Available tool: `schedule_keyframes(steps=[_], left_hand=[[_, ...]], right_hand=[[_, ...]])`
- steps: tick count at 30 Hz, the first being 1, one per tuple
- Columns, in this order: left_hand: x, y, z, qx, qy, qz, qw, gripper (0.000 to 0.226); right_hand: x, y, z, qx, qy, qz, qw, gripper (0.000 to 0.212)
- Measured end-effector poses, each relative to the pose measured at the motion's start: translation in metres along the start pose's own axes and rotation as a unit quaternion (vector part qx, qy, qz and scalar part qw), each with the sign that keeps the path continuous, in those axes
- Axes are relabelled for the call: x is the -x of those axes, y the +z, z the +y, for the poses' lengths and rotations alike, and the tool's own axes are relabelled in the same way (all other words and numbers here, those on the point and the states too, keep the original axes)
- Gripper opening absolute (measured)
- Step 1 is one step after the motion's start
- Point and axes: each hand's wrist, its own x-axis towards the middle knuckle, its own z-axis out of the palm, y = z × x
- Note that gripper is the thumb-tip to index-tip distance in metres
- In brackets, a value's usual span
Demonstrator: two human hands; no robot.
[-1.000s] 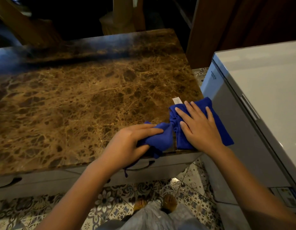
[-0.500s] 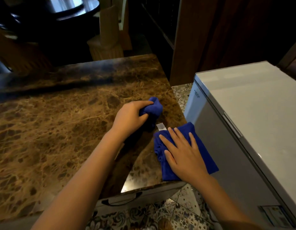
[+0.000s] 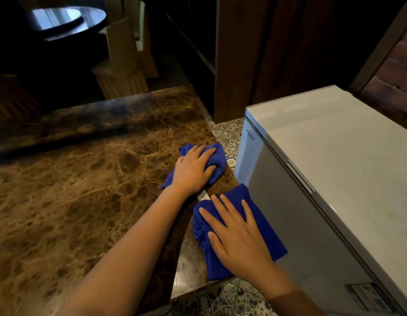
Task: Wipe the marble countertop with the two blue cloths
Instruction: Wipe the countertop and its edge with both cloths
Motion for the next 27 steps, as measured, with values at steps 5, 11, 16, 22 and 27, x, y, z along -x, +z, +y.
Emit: schedule_keyframes(steps=[5, 11, 16, 22, 27], left_hand=[[-0.004, 0.004, 0.007, -0.066, -0.082, -0.054, 0.993, 0.062], [-0.004, -0.017, 0.013, -0.13, -0.078, -0.082, 0.985, 0.073], [0.014, -0.021, -0.016, -0.052, 0.123, -0.11, 0.985, 0.065], [0.014, 0.0, -0.008, -0.074, 0.056, -0.101, 0.991, 0.057], [0.013, 0.004, 0.003, -0.053, 0.003, -0.134, 0.99, 0.055]], right_hand=[[0.0, 0.001, 0.0, -0.004, -0.001, 0.003, 1.0, 0.049], [0.002, 0.0, -0.001, 0.005, 0.003, 0.005, 1.0, 0.049], [0.001, 0.0, -0.001, 0.002, 0.001, 0.005, 1.0, 0.049], [0.002, 0.0, -0.001, 0.009, 0.005, 0.006, 1.0, 0.049], [0.002, 0.001, -0.001, 0.0, 0.004, 0.001, 1.0, 0.051]])
